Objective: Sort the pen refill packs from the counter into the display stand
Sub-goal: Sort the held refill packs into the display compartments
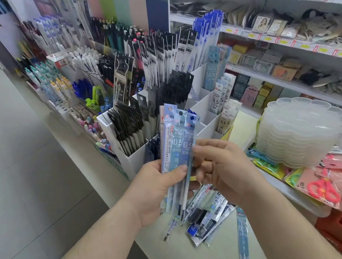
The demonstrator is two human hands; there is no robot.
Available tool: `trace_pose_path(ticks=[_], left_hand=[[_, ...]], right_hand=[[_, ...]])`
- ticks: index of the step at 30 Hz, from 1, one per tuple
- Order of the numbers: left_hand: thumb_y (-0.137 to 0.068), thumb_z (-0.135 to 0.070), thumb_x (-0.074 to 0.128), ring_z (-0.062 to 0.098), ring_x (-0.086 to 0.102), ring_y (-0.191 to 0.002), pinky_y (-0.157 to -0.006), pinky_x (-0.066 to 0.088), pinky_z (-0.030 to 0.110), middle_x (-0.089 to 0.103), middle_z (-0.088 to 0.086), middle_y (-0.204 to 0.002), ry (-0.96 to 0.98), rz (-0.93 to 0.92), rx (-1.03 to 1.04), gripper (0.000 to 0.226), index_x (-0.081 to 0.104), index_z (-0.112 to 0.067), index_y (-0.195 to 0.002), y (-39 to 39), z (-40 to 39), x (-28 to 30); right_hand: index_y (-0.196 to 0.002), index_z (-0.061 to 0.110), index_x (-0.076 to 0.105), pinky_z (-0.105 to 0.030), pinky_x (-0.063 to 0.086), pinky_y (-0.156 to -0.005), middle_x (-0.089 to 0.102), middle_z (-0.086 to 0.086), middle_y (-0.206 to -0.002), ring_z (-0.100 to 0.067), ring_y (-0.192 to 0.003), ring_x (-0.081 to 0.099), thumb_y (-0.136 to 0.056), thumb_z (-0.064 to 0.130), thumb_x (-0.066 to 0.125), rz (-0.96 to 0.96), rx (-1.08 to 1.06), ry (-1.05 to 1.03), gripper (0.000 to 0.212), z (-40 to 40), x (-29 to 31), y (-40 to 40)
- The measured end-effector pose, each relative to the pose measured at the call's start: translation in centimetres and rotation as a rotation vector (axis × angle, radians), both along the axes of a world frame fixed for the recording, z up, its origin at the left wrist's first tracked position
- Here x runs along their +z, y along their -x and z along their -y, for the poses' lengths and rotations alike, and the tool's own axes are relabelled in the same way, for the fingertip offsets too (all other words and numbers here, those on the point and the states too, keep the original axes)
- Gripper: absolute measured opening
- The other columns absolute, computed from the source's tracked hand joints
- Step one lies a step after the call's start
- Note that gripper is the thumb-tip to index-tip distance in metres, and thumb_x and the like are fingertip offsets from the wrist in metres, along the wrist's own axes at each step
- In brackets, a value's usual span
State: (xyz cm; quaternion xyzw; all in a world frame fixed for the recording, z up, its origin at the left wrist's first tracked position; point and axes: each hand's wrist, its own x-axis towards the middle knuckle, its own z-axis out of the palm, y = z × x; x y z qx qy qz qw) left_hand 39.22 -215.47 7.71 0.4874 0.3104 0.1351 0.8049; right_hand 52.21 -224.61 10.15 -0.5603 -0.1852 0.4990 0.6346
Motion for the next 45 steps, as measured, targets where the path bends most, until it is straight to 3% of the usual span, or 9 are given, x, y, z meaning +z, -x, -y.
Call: trace_pose_path(ticks=[4, 9, 12, 17, 22, 29, 33, 36, 45], left_hand=[[-0.08, -0.018, 0.063, 0.025, 0.071, -0.079, -0.071, 0.06, 0.034, 0.073, 0.015, -0.096, 0.048, 0.006, -0.065, 0.038, 0.066, -0.002, -0.114, -0.1, 0.2, 0.0], [-0.08, -0.017, 0.057, 0.034, 0.067, -0.092, -0.082, 0.056, 0.042, 0.07, 0.02, -0.102, 0.121, 0.011, -0.076, 0.038, 0.07, -0.004, -0.113, -0.3, 0.2, 0.2], [-0.076, -0.013, 0.059, 0.032, 0.07, -0.084, -0.074, 0.058, 0.039, 0.072, 0.02, -0.097, 0.128, 0.022, -0.057, 0.035, 0.072, -0.003, -0.106, -0.3, 0.0, 0.4], [-0.077, -0.017, 0.065, 0.027, 0.07, -0.079, -0.07, 0.06, 0.036, 0.072, 0.018, -0.095, 0.069, -0.028, -0.056, 0.039, 0.067, -0.001, -0.112, -0.1, -0.2, 0.0], [-0.08, -0.02, 0.06, 0.021, 0.073, -0.083, -0.072, 0.059, 0.032, 0.075, 0.009, -0.094, 0.022, -0.02, -0.106, 0.036, 0.067, -0.005, -0.112, 0.0, -0.2, 0.4], [-0.098, -0.015, 0.054, 0.02, 0.072, -0.071, -0.062, 0.06, 0.031, 0.075, 0.008, -0.084, -0.121, -0.104, 0.047, 0.016, 0.067, -0.006, -0.099, -0.2, -1.0, 1.1], [-0.102, -0.016, 0.051, 0.021, 0.07, -0.07, -0.068, 0.06, 0.038, 0.075, 0.008, -0.083, -0.182, -0.109, 0.173, 0.016, 0.065, -0.007, -0.102, -0.6, -1.5, 1.4], [-0.102, -0.017, 0.051, 0.018, 0.067, -0.064, -0.057, 0.057, 0.032, 0.074, 0.008, -0.083, -0.202, -0.091, 0.16, 0.016, 0.064, -0.008, -0.103, -1.2, -1.5, 1.9], [-0.103, -0.014, 0.049, 0.01, 0.05, -0.047, -0.05, 0.043, 0.029, 0.064, -0.003, -0.064, -0.242, -0.073, 0.11, 0.016, 0.064, -0.008, -0.101, -1.7, -1.0, 2.4]], right_hand=[[-0.085, -0.005, 0.063, -0.014, 0.031, -0.033, 0.056, 0.001, -0.051, -0.002, -0.032, 0.039, -0.093, -0.005, 0.058, 0.115, 0.004, -0.024, 0.01, 0.4, 0.2, 0.1], [-0.077, 0.0, 0.062, -0.02, 0.035, -0.036, 0.057, -0.01, -0.059, -0.009, -0.036, 0.043, -0.093, -0.002, 0.061, 0.153, -0.065, -0.011, 0.016, 0.5, -0.5, -0.1], [-0.066, 0.008, 0.057, -0.02, 0.027, -0.042, 0.046, -0.003, -0.053, -0.011, -0.042, 0.034, -0.093, 0.003, 0.063, 0.175, -0.087, 0.008, 0.028, 0.5, -0.9, -0.5], [-0.082, 0.005, 0.061, -0.024, 0.037, -0.044, 0.057, -0.014, -0.071, -0.015, -0.045, 0.049, -0.09, 0.007, 0.068, 0.148, -0.109, 0.01, 0.011, 0.1, -1.5, -0.6], [-0.084, 0.008, 0.062, -0.026, 0.035, -0.045, 0.055, -0.003, -0.052, -0.013, -0.039, 0.045, -0.087, 0.001, 0.069, 0.115, -0.164, -0.014, 0.011, -0.3, -1.6, -0.3], [-0.089, 0.004, 0.066, -0.022, 0.039, -0.046, 0.064, -0.01, -0.073, -0.011, -0.048, 0.046, -0.088, -0.001, 0.067, 0.142, -0.322, -0.049, 0.005, -0.9, 0.0, -3.3], [-0.075, 0.014, 0.065, -0.021, 0.039, -0.043, 0.062, 0.0, -0.061, -0.009, -0.039, 0.046, -0.09, 0.002, 0.067, 0.288, -0.635, -0.121, 0.019, -1.7, 2.5, -7.9], [-0.072, 0.016, 0.063, -0.027, 0.047, -0.047, 0.062, -0.004, -0.063, -0.011, -0.04, 0.052, -0.09, 0.009, 0.07, 0.419, -0.765, -0.144, 0.02, -3.2, 3.5, -10.3], [-0.066, 0.02, 0.067, -0.04, 0.059, -0.061, 0.069, -0.002, -0.067, -0.02, -0.058, 0.069, -0.083, 0.024, 0.075, 0.698, -0.79, -0.195, 0.019, -9.6, 3.3, -13.2]])
